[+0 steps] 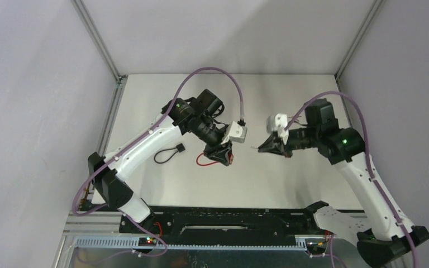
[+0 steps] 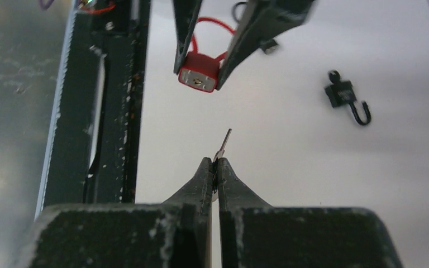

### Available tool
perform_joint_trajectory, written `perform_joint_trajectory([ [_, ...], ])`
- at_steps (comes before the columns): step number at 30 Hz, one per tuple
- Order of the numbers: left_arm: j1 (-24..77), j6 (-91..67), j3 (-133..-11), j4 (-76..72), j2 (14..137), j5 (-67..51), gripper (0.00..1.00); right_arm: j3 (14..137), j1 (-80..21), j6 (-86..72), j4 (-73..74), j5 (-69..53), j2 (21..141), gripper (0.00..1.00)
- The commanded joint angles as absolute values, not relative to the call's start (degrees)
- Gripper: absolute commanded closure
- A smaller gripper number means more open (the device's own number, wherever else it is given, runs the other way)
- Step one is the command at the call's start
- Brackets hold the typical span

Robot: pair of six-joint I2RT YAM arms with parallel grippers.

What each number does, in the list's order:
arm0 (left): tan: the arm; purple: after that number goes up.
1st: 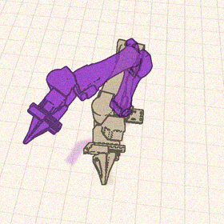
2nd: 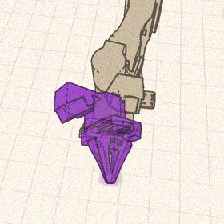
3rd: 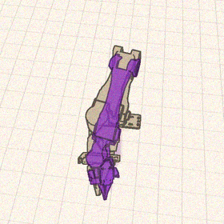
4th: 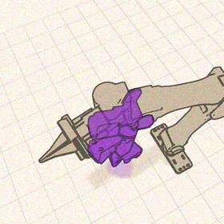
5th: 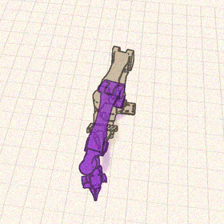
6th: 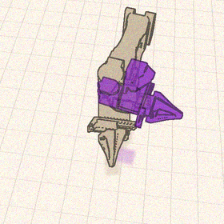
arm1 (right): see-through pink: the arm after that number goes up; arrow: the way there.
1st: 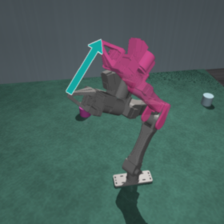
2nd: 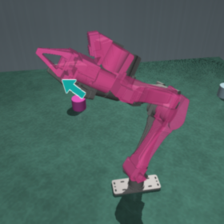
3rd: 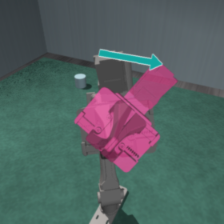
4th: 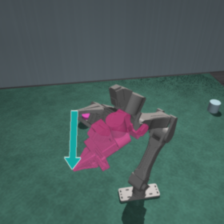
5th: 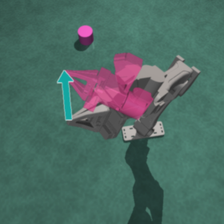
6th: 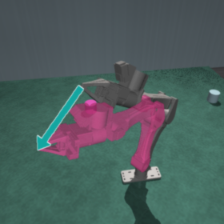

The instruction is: Unlock with the key

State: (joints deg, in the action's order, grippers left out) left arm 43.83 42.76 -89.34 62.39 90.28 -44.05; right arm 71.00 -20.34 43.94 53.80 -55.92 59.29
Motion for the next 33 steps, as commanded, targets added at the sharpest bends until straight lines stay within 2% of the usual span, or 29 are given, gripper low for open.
perform_joint_trajectory([
  [1, 47.15, 60.32, -104.17, 90.27, 93.62, -54.44, 1.00, 73.19, -31.85, 47.95, 57.65, -45.28, 55.75, 1.00],
  [15, 53.33, 54.13, -107.80, 87.16, 93.38, -52.91, 1.00, 77.74, -47.34, 50.02, 60.61, -35.67, 51.33, 1.00],
  [29, 53.35, 56.00, -109.23, 86.65, 95.09, -56.56, 1.00, 78.05, -61.15, 48.88, 58.19, -24.63, 55.83, 1.00],
  [33, 53.40, 56.90, -108.66, 86.39, 95.03, -56.61, 1.00, 78.05, -62.25, 46.61, 56.53, -23.48, 57.65, 1.00],
])
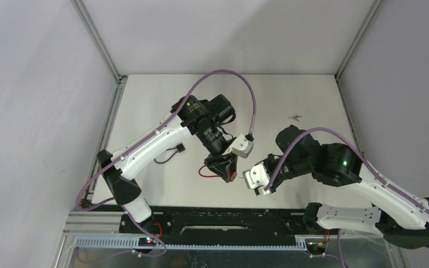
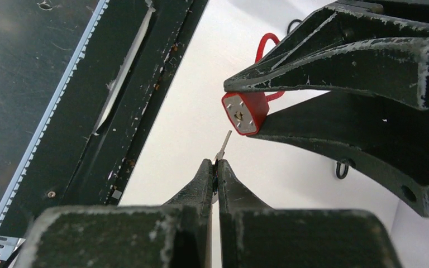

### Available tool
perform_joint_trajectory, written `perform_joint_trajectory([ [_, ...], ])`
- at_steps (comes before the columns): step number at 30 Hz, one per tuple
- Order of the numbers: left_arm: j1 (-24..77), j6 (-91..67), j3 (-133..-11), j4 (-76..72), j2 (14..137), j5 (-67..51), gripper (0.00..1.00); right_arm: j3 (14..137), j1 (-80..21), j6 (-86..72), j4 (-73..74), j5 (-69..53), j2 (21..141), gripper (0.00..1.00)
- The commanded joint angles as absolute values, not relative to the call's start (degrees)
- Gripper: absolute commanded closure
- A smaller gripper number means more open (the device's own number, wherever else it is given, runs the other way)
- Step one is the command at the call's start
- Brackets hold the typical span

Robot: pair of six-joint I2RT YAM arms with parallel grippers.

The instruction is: Unlock with the key

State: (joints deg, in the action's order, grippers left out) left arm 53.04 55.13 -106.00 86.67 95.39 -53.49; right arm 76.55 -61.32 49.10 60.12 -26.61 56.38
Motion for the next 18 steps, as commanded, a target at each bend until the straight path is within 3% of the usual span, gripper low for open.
perform_joint_trajectory([
  [1, 53.48, 57.20, -108.37, 86.26, 94.89, -56.26, 1.00, 78.05, -62.24, 46.19, 56.21, -23.81, 57.80, 1.00],
  [18, 53.35, 58.25, -106.78, 85.09, 93.70, -55.59, 1.00, 78.05, -60.72, 44.54, 55.62, -28.50, 59.19, 1.00],
])
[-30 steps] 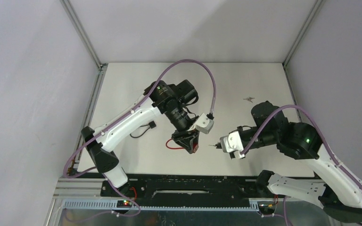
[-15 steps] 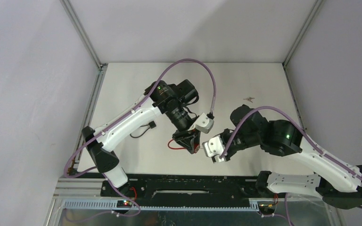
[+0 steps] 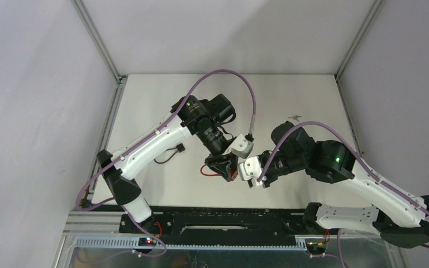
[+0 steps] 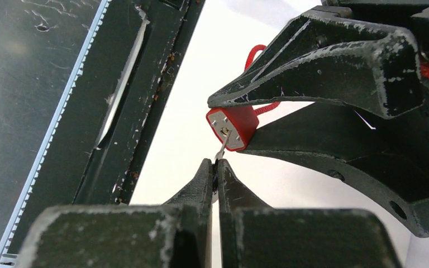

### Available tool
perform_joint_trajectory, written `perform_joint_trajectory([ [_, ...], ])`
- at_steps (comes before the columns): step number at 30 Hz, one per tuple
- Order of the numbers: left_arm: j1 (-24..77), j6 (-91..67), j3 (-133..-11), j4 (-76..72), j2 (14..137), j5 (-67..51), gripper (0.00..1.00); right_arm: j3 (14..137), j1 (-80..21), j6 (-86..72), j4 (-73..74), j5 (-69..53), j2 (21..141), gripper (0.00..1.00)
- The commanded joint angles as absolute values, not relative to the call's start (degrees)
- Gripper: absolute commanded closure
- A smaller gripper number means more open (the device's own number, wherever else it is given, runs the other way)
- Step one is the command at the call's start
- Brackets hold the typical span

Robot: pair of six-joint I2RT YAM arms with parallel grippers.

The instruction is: Unlock with the key

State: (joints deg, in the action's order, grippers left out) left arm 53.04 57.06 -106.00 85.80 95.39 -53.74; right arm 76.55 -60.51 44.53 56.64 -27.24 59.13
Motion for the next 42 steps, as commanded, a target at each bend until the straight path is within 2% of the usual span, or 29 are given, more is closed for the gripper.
perform_joint_trajectory([
  [1, 53.35, 58.19, -106.67, 85.07, 93.70, -55.61, 1.00, 78.05, -60.72, 44.56, 55.68, -28.38, 59.23, 1.00],
  [13, 53.26, 57.89, -106.08, 84.45, 93.06, -55.03, 1.00, 77.98, -60.61, 44.87, 56.36, -29.03, 59.25, 1.00],
  [17, 52.82, 53.93, -105.38, 80.08, 91.96, -50.34, 1.00, 76.24, -54.47, 40.91, 53.66, -35.80, 57.46, 1.00],
  [24, 51.86, 47.73, -102.76, 66.62, 88.69, -34.56, 1.00, 71.57, -37.97, 29.82, 46.27, -55.10, 55.75, 1.00],
  [33, 51.89, 46.35, -96.21, 50.57, 85.04, -7.63, 1.00, 68.24, -17.33, 5.82, 29.67, -72.93, 64.02, 1.00],
  [37, 53.25, 48.93, -96.71, 46.85, 84.20, 4.55, 1.00, 68.24, -15.29, -1.96, 24.90, -74.31, 66.18, 1.00],
  [42, 57.62, 53.06, -89.35, 36.48, 78.21, 13.28, 1.00, 68.03, -15.31, -7.76, 21.68, -73.12, 66.44, 1.00],
])
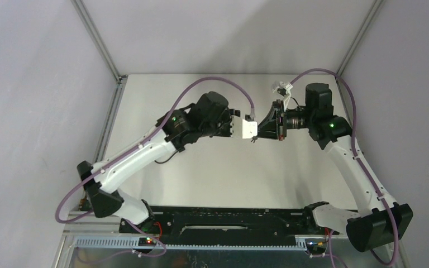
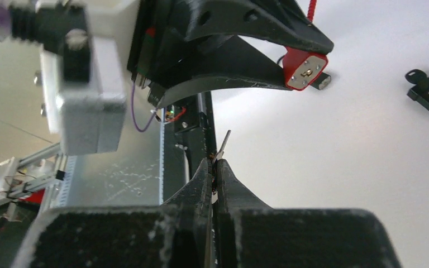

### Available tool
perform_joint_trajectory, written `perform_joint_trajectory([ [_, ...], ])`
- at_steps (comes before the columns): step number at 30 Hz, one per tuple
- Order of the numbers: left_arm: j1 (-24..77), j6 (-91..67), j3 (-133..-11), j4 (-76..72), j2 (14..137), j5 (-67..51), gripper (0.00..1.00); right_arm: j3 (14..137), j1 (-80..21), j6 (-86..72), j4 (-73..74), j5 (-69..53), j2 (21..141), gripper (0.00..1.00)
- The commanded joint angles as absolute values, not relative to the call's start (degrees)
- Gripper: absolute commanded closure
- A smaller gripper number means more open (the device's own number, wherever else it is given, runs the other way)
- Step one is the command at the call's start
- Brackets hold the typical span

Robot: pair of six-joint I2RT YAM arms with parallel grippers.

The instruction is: Unlock with the key

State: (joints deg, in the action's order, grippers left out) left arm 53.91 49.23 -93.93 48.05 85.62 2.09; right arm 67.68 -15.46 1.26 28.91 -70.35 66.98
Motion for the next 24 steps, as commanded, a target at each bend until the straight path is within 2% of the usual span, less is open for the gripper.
perform_joint_trajectory([
  [1, 58.79, 53.57, -87.28, 33.56, 76.61, 14.21, 1.00, 67.46, -15.29, -10.22, 19.54, -73.30, 66.26, 1.00],
  [6, 64.29, 55.12, -72.12, 14.02, 67.04, 16.49, 1.00, 64.55, -15.74, -19.96, 11.08, -73.97, 65.21, 1.00],
  [11, 69.78, 54.43, -61.32, 4.77, 60.41, 18.12, 1.00, 63.93, -18.07, -21.35, 10.91, -72.24, 62.33, 1.00],
  [17, 72.71, 57.20, -54.41, -5.27, 58.00, 20.45, 1.00, 63.81, -20.16, -23.54, 9.32, -72.49, 60.99, 1.00],
  [24, 73.78, 59.15, -52.27, -8.63, 57.56, 20.26, 1.00, 63.82, -21.82, -21.12, 11.53, -70.14, 62.27, 1.00],
])
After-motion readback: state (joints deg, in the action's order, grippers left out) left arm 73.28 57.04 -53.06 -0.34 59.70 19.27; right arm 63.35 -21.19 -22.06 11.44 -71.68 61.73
